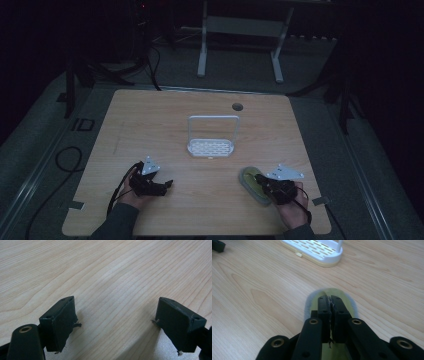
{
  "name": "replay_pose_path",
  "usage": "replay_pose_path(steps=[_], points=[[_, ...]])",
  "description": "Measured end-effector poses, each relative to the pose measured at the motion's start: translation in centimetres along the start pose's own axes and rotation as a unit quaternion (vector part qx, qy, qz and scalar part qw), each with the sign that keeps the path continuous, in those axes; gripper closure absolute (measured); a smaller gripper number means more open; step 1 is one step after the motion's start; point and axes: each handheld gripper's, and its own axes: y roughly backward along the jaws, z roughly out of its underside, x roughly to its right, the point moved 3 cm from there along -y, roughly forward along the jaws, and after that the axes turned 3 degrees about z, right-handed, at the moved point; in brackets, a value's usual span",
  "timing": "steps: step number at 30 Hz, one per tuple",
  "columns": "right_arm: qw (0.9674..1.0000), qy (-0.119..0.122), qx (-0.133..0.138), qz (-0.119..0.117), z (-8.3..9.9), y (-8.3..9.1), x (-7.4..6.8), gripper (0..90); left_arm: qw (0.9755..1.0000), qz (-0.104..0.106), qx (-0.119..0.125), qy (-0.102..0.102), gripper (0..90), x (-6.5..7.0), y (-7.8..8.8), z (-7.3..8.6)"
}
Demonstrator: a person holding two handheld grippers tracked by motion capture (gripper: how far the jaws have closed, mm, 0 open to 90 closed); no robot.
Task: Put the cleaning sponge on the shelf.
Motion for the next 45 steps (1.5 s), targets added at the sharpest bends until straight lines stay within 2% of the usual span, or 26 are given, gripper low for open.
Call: replay_pose_path(steps=[4,8,10,18,22,25,30,35,45], points=[[1.0000,-0.001,-0.007,0.002,0.4,0.6,0.4,86.0,1.0000,0.000,0.000,0.000,17.0,0.0,0.0,0.0],[0.9996,-0.006,-0.003,-0.026,0.8,1.3,0.4,86.3,1.0000,0.000,0.000,0.000,16.9,0.0,0.0,0.0],[0.9994,-0.002,-0.009,-0.034,1.0,1.4,0.1,87.9,1.0000,0.000,0.000,0.000,16.9,0.0,0.0,0.0],[0.9992,0.010,-0.033,-0.019,1.9,1.2,0.6,89.9,1.0000,0.000,0.000,0.000,16.9,0.0,0.0,0.0],[0.9994,0.014,-0.031,-0.012,1.7,1.5,1.0,89.8,1.0000,0.000,0.000,0.000,16.9,0.0,0.0,0.0],[0.9993,0.018,-0.030,-0.016,1.0,1.8,1.4,89.4,1.0000,0.000,0.000,0.000,16.9,0.0,0.0,0.0],[0.9986,0.031,-0.035,-0.027,-0.4,1.9,2.0,84.7,1.0000,0.000,0.000,0.000,16.9,0.0,0.0,0.0],[0.9970,0.034,-0.051,-0.048,-1.3,1.5,2.5,77.3,1.0000,0.000,0.000,0.000,16.9,0.0,0.0,0.0],[0.9913,0.035,-0.101,-0.076,-2.1,0.7,3.1,61.7,1.0000,0.000,0.000,0.000,16.9,0.0,0.0,0.0]])
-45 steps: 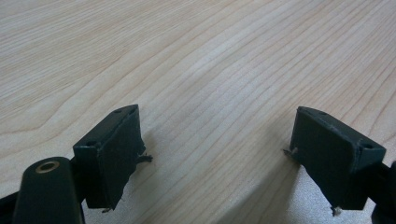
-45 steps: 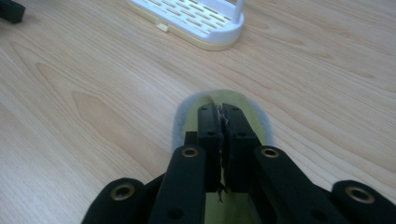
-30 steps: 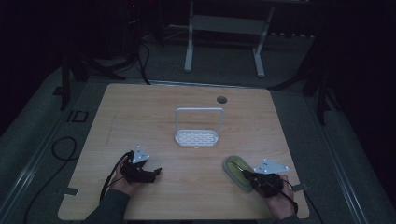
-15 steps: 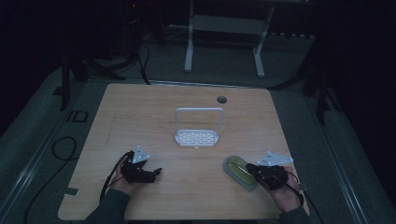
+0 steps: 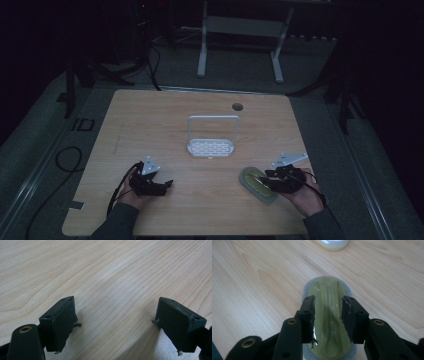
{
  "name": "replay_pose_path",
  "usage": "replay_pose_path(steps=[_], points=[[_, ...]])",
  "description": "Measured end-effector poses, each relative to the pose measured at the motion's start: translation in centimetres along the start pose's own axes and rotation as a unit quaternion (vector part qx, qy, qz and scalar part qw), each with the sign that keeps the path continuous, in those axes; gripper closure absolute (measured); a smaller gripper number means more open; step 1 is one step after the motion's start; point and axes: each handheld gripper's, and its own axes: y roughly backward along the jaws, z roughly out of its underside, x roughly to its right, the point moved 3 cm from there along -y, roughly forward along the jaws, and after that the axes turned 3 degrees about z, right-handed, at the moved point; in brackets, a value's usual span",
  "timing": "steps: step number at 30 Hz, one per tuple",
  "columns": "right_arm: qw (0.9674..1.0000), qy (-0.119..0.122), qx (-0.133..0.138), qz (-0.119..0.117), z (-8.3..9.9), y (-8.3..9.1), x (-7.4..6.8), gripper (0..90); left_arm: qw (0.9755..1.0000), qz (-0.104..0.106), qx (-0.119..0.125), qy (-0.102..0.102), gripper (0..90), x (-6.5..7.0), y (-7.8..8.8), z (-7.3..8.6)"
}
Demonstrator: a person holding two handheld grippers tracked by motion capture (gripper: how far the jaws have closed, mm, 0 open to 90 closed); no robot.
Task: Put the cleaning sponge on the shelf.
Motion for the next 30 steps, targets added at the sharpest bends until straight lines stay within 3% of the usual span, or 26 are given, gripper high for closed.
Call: replay_pose_path(steps=[12,30], points=[[0.9988,0.021,-0.044,0.001,-1.9,-0.4,0.2,52.1,1.0000,0.000,0.000,0.000,16.9,0.0,0.0,0.0],[0.9925,0.033,-0.118,-0.012,-3.4,-1.8,0.3,53.3,1.0000,0.000,0.001,0.001,16.9,0.0,0.0,0.0]])
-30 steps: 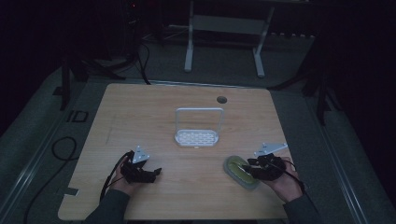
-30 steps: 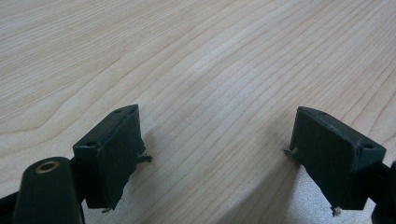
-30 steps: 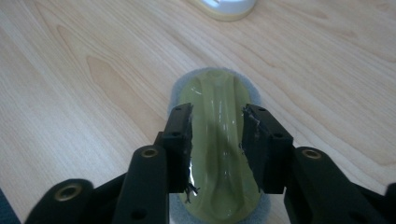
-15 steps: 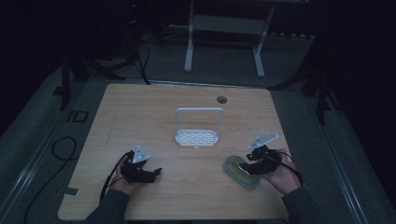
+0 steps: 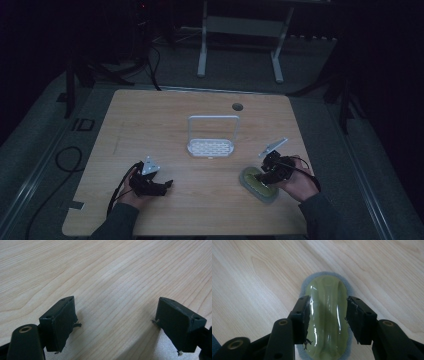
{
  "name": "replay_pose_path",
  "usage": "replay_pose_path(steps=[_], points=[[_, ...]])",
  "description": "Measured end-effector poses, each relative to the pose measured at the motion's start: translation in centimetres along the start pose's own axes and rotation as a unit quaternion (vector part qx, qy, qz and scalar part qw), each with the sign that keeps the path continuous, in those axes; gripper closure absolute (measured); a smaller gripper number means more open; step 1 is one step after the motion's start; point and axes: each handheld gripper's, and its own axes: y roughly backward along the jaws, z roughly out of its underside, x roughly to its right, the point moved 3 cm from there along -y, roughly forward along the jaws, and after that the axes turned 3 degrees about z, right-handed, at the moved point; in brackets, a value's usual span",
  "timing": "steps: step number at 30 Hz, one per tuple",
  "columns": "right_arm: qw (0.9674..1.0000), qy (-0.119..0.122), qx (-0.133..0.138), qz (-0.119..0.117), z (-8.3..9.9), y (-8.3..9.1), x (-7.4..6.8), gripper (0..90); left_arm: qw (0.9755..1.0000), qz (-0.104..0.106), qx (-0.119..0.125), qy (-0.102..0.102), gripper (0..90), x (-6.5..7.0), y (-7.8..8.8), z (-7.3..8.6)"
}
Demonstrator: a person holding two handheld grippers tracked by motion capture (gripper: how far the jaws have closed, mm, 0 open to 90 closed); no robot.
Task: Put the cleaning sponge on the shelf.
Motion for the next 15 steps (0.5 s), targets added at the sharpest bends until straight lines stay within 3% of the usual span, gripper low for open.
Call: replay_pose_path(steps=[15], points=[[0.9985,0.007,-0.054,-0.008,-0.60,-0.80,-0.02,54.1,1.0000,0.000,-0.001,-0.002,16.9,-0.02,0.01,0.00]])
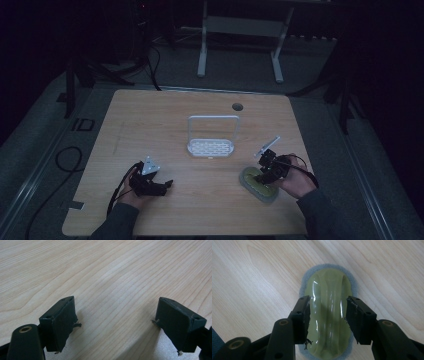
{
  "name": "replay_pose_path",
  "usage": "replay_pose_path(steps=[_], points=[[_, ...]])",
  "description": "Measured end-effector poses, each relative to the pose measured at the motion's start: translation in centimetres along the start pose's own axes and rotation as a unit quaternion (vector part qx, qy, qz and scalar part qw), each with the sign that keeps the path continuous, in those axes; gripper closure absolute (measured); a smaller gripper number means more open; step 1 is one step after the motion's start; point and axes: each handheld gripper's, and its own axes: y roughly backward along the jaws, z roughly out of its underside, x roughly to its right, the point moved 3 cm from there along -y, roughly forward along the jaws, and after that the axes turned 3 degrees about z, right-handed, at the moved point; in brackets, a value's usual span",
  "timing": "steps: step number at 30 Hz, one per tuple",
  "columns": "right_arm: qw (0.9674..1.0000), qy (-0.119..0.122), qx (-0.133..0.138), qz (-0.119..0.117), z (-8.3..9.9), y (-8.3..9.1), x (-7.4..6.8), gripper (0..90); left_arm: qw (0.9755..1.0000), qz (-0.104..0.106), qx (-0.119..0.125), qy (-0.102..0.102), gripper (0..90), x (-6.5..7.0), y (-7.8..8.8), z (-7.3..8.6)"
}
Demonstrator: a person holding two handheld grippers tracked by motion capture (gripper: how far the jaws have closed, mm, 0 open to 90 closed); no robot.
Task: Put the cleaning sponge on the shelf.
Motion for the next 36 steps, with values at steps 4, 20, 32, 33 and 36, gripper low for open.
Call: replay_pose_path(steps=[4,20,32,33,36], points=[[0.9999,0.002,-0.014,-0.002,-0.1,-0.2,0.1,55.4,1.0000,0.000,0.000,0.000,16.9,0.0,0.0,0.0],[0.9974,0.016,-0.070,-0.009,-0.9,-0.5,-0.1,59.7,1.0000,0.000,0.000,0.000,16.9,0.0,0.0,0.0],[0.9946,0.026,-0.100,-0.010,-1.3,-1.0,0.2,63.8,1.0000,0.000,0.000,0.001,16.9,0.0,0.0,0.0],[0.9944,0.026,-0.102,-0.010,-1.3,-1.0,0.2,64.0,1.0000,0.000,0.000,0.001,16.9,0.0,0.0,0.0],[0.9938,0.029,-0.107,-0.009,-1.4,-1.1,0.2,64.9,1.0000,0.000,0.000,0.001,16.9,0.0,0.0,0.0]])
